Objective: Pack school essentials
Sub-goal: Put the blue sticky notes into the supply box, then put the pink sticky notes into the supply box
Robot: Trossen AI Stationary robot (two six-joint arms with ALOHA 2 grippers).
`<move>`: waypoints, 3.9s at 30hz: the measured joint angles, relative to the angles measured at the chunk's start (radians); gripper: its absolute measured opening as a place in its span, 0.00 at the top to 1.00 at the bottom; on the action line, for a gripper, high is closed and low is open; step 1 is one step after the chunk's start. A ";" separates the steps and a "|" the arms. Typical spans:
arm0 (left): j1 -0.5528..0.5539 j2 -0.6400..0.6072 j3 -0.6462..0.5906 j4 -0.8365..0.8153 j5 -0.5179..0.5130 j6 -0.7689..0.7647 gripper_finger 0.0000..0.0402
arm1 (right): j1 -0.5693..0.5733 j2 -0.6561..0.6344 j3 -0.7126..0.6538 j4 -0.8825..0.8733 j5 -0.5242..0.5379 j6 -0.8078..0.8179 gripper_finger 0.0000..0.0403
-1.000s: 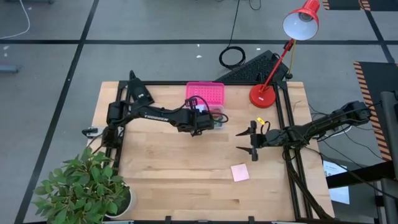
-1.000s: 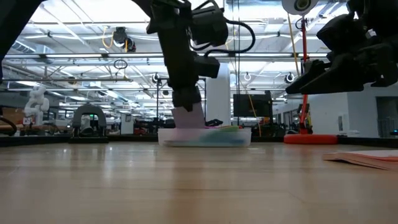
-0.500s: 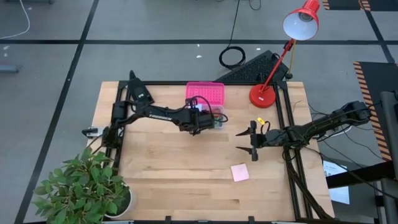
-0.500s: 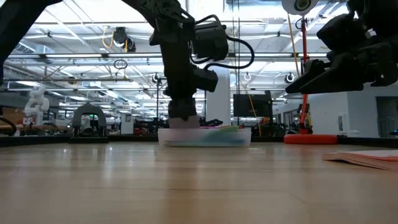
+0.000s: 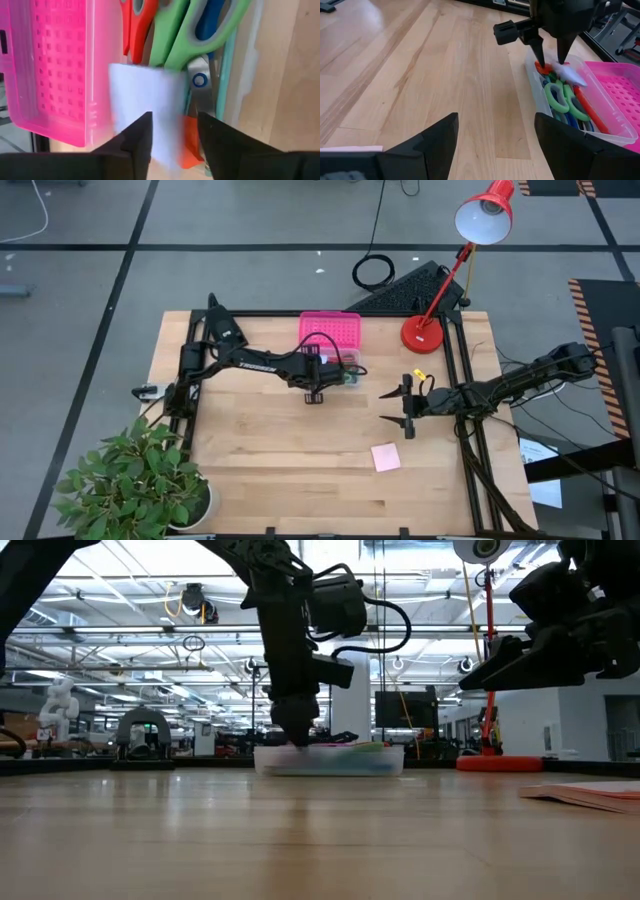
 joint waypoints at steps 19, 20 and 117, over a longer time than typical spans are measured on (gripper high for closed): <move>-0.061 -0.128 0.000 0.004 0.020 -0.103 0.35 | 0.001 0.000 0.000 -0.069 -0.007 0.172 0.37; -0.072 -0.139 0.000 0.011 0.020 -0.104 0.36 | 0.004 0.000 0.000 -0.077 -0.008 0.207 0.37; -0.430 0.310 0.319 0.457 0.230 0.163 0.63 | 0.700 0.771 0.649 -0.739 0.311 0.828 0.37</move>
